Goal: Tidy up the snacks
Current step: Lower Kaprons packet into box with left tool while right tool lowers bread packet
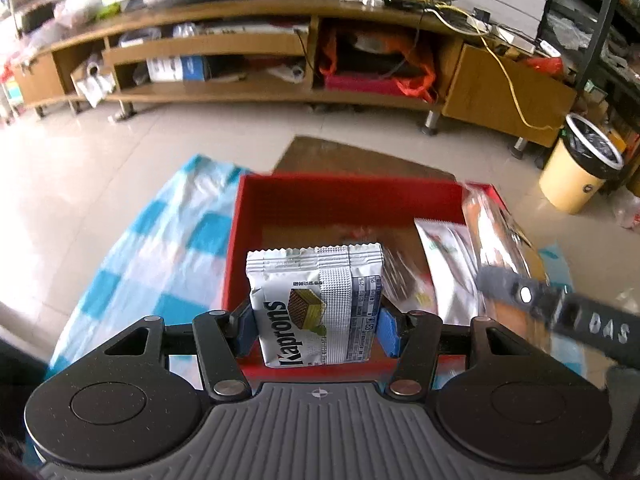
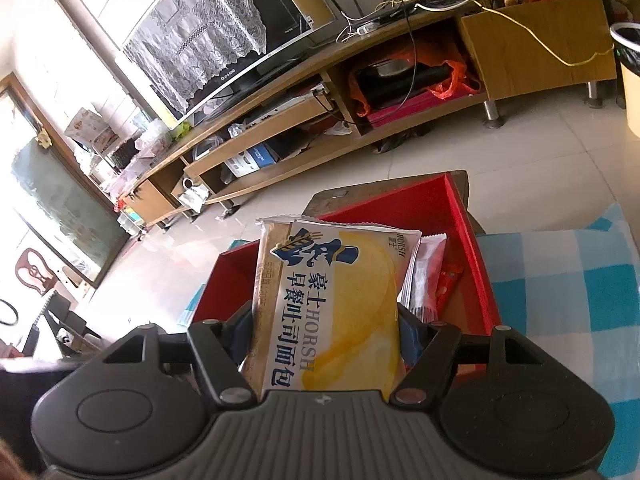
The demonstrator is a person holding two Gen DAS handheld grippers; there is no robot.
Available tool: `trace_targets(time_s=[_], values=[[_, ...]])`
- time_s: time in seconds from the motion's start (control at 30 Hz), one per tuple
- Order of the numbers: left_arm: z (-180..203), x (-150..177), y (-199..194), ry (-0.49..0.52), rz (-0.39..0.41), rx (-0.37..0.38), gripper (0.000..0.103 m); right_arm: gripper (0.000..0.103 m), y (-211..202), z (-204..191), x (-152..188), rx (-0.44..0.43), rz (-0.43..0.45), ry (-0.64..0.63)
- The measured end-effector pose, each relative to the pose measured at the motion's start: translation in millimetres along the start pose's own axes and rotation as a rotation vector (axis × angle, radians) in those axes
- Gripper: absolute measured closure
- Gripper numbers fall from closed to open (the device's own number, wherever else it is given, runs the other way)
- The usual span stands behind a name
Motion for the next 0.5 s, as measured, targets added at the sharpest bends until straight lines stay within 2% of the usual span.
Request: trace_targets(time_s=[0.37, 0.47, 0.5], values=[[-11, -11, 31, -0.009, -0.032, -0.052, 0.038, 0.035, 22, 1, -12, 0.043, 0.006, -0.031], [-11, -10, 33, -0.009, -0.033, -0.054, 0.036, 0.035, 29, 1, -11, 0.051, -0.007, -0.040], [-12, -10, 33, -0.006, -0.031, -0.061, 0.032, 0.035, 31, 0, -11, 0.054, -0.013, -0.047]])
Point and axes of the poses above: each gripper's, at about its wrist camera, not at the fingertips, and y roughly the way its jaws point, z to its right, x to its underside, the point moved 7 cm from there along y, roughly the way its jaws point, and after that the axes turned 3 degrees about -z, right-handed, at the moved point
